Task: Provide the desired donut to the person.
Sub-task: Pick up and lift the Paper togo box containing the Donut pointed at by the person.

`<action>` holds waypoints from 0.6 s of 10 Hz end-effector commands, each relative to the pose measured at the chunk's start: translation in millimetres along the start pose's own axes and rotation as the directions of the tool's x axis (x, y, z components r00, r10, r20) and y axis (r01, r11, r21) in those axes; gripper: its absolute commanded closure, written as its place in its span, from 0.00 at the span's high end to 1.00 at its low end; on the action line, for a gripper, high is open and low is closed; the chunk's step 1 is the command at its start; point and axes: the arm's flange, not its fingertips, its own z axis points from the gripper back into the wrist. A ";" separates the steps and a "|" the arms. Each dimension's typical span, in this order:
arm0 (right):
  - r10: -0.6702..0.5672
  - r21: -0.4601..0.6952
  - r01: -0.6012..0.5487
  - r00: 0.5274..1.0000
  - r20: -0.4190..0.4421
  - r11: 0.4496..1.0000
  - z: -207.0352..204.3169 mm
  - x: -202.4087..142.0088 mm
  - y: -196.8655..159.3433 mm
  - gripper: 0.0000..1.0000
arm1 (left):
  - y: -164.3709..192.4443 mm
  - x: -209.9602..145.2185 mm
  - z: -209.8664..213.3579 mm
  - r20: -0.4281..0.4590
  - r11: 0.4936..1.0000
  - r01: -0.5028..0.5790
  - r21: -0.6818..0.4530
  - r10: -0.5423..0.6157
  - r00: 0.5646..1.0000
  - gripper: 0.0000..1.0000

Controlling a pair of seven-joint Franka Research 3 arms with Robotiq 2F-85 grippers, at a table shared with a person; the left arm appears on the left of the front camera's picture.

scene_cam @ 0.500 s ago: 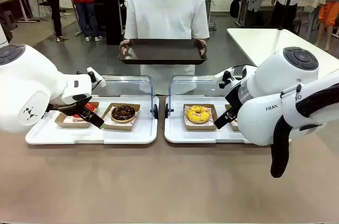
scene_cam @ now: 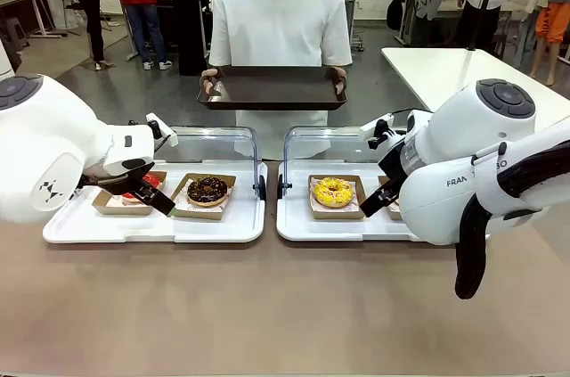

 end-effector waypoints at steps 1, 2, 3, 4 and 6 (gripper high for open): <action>0.000 0.000 0.000 1.000 0.000 1.000 0.0 0.0 0.1 1.00 | -0.1 -0.1 0.0 0.000 1.000 0.000 0.000 0.000 1.000 1.00; 0.000 0.000 0.000 1.000 0.000 1.000 0.0 0.0 0.1 1.00 | -0.1 -0.1 0.0 0.000 1.000 0.000 0.000 0.000 1.000 1.00; 0.000 0.000 0.000 1.000 0.000 1.000 0.0 0.0 0.1 1.00 | -0.1 -0.1 0.0 0.000 1.000 0.000 0.000 0.000 1.000 1.00; 0.000 0.000 0.000 1.000 0.000 1.000 0.0 0.0 0.1 1.00 | -0.1 -0.1 0.0 0.000 1.000 0.000 0.000 0.000 1.000 1.00; 0.000 0.000 0.000 1.000 0.000 1.000 0.0 0.0 0.1 1.00 | -0.1 -0.1 0.0 0.000 1.000 0.000 0.000 0.000 1.000 1.00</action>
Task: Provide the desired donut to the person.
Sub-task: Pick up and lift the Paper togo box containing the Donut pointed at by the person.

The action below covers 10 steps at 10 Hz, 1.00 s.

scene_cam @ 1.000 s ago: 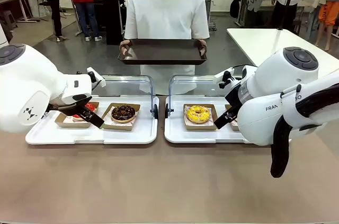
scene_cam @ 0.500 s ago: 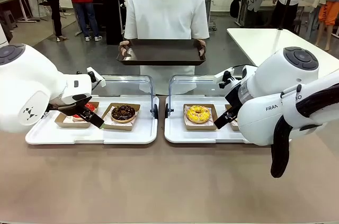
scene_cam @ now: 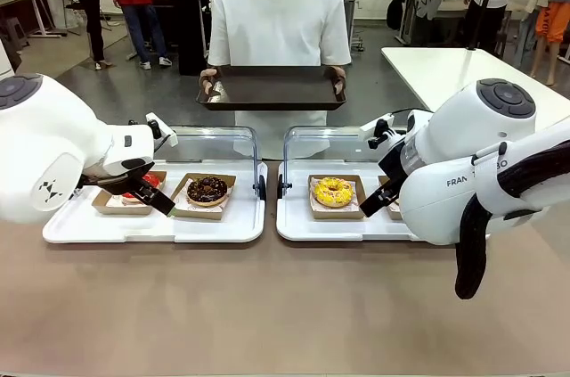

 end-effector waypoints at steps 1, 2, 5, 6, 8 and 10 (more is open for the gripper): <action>0.000 0.000 0.000 1.000 0.000 1.000 0.0 0.0 0.1 1.00 | -0.1 -0.1 0.0 0.000 1.000 0.000 0.000 0.000 1.000 1.00; 0.000 0.000 0.000 1.000 0.000 1.000 0.0 0.0 0.1 1.00 | -0.1 -0.1 0.0 0.000 1.000 0.000 0.000 0.000 1.000 1.00; -0.006 0.005 0.007 1.000 -0.028 1.000 24.9 5.3 3.8 1.00 | -3.8 5.5 29.1 -0.044 1.000 -0.002 0.021 0.003 0.999 1.00; -0.003 0.009 0.003 0.998 -0.065 1.000 54.8 13.8 5.0 1.00 | -1.8 16.5 65.8 -0.076 1.000 0.023 0.012 -0.022 0.997 1.00; -0.007 -0.001 0.006 0.977 -0.212 1.000 116.6 25.7 2.4 1.00 | -3.3 27.3 131.0 -0.111 0.998 0.061 -0.029 -0.064 0.992 1.00; -0.016 0.003 0.018 0.960 -0.280 1.000 190.0 47.7 -1.6 1.00 | 13.0 45.4 187.1 -0.123 0.998 0.064 -0.019 -0.066 0.990 1.00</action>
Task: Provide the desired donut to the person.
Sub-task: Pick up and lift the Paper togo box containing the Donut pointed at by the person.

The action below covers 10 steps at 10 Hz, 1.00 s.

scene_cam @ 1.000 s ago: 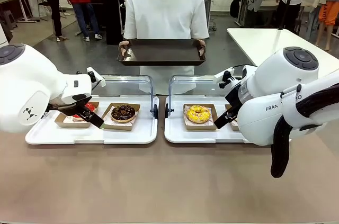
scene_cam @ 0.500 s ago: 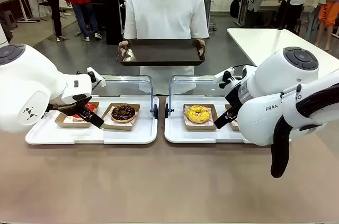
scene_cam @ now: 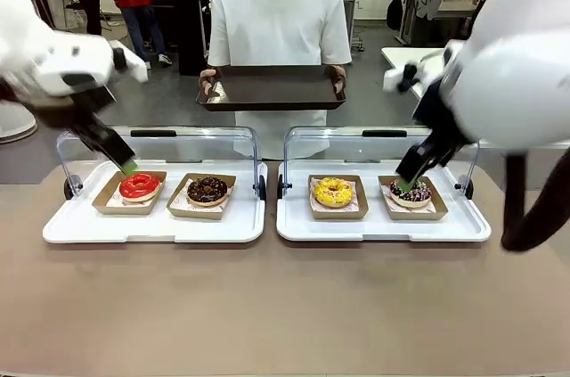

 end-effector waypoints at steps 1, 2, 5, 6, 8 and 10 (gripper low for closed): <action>-0.008 -0.051 0.006 0.999 -0.039 0.999 73.4 16.3 -0.6 1.00 | 19.0 10.0 39.7 -0.025 1.000 0.008 0.021 -0.008 1.000 1.00; -0.026 -0.074 0.026 1.000 0.004 0.997 106.1 16.9 -0.4 1.00 | 22.9 8.9 56.9 -0.006 0.999 -0.022 0.026 0.022 1.000 1.00; -0.040 -0.097 0.043 0.999 0.030 0.994 136.9 13.2 3.1 1.00 | 33.9 0.6 84.9 0.028 0.995 -0.082 0.057 0.081 0.996 1.00; -0.017 -0.047 0.019 0.998 0.056 0.999 149.8 11.3 2.2 1.00 | 28.1 9.4 83.6 0.020 0.998 -0.049 0.025 0.048 0.999 1.00; -0.017 -0.047 0.019 0.998 0.056 0.999 149.8 11.3 2.2 1.00 | 28.1 9.4 83.6 0.020 0.998 -0.049 0.025 0.048 0.999 1.00; -0.018 -0.056 0.022 0.998 0.062 0.998 153.9 13.2 2.1 1.00 | 28.1 9.4 83.6 0.020 0.998 -0.049 0.025 0.048 0.999 1.00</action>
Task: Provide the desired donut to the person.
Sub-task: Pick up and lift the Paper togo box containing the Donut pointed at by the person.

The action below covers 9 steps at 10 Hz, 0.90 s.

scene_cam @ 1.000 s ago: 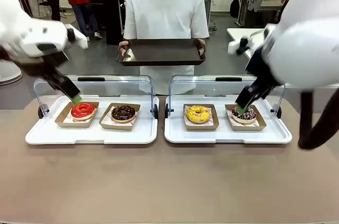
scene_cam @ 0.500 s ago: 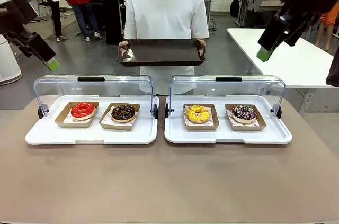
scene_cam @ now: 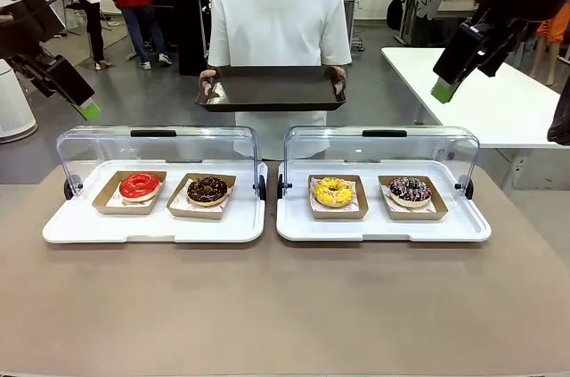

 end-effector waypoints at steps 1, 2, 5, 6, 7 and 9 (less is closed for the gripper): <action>-0.087 0.233 0.085 0.996 -0.001 0.969 -21.3 -4.0 -33.4 1.00 | 0.2 -0.1 0.3 0.001 1.000 -0.001 0.000 0.001 1.000 1.00; -0.116 0.438 0.090 0.993 0.033 0.895 -28.9 -16.1 -69.3 1.00 | 26.4 -8.2 5.0 0.066 0.987 0.018 -0.159 -0.008 0.998 1.00; -0.096 0.711 -0.172 0.943 0.320 0.682 -57.5 -59.1 -147.6 1.00 | 84.2 -30.9 10.0 0.329 0.785 0.259 -0.563 -0.074 0.941 1.00; -0.125 0.731 -0.258 0.897 0.425 0.631 -61.1 -72.5 -163.0 1.00 | 108.2 -42.7 9.6 0.419 0.684 0.334 -0.649 -0.047 0.907 1.00; -0.158 0.719 -0.330 0.840 0.519 0.611 -61.7 -89.4 -179.2 1.00 | 132.1 -60.3 4.1 0.489 0.590 0.401 -0.700 -0.013 0.872 1.00; -0.180 0.622 -0.408 0.723 0.667 0.668 -70.2 -124.7 -215.6 1.00 | 176.2 -100.0 -17.2 0.592 0.574 0.458 -0.679 0.060 0.803 1.00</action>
